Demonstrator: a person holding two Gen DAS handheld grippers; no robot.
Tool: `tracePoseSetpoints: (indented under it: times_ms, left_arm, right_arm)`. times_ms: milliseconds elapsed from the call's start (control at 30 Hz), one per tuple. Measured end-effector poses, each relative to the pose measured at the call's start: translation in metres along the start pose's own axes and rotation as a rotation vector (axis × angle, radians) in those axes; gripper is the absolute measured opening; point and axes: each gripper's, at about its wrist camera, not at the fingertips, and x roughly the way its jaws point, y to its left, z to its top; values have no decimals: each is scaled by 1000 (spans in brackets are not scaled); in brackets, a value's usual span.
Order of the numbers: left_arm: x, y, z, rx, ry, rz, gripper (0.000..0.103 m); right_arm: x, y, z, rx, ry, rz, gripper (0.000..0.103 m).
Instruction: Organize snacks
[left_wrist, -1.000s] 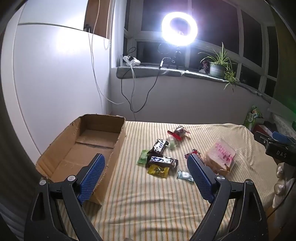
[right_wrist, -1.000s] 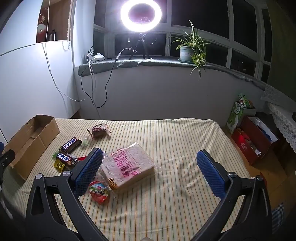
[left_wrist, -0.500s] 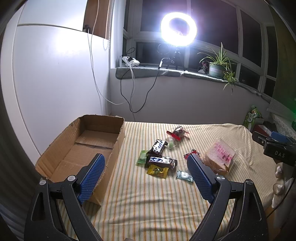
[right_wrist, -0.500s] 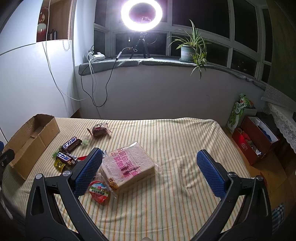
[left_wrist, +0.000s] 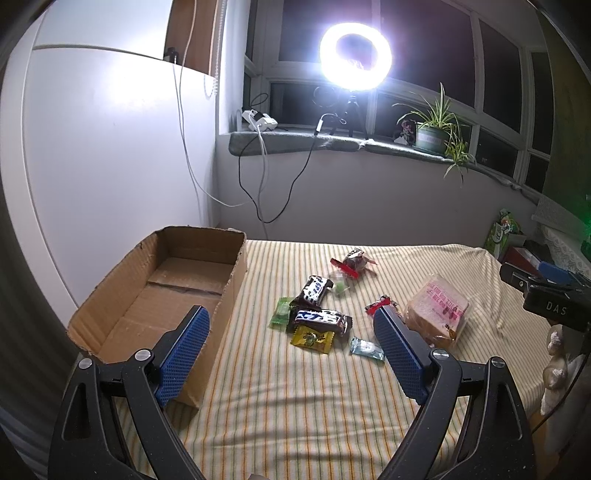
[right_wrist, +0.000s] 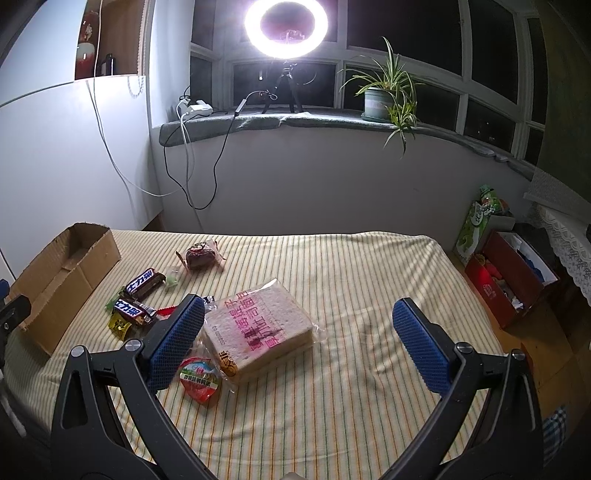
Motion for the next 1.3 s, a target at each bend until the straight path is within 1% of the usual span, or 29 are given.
tracePoseSetpoints:
  times_ms: [1300]
  left_arm:
    - [3, -7, -5, 7, 6, -11, 91]
  right_arm:
    - [4, 1, -4, -5, 15, 12, 103]
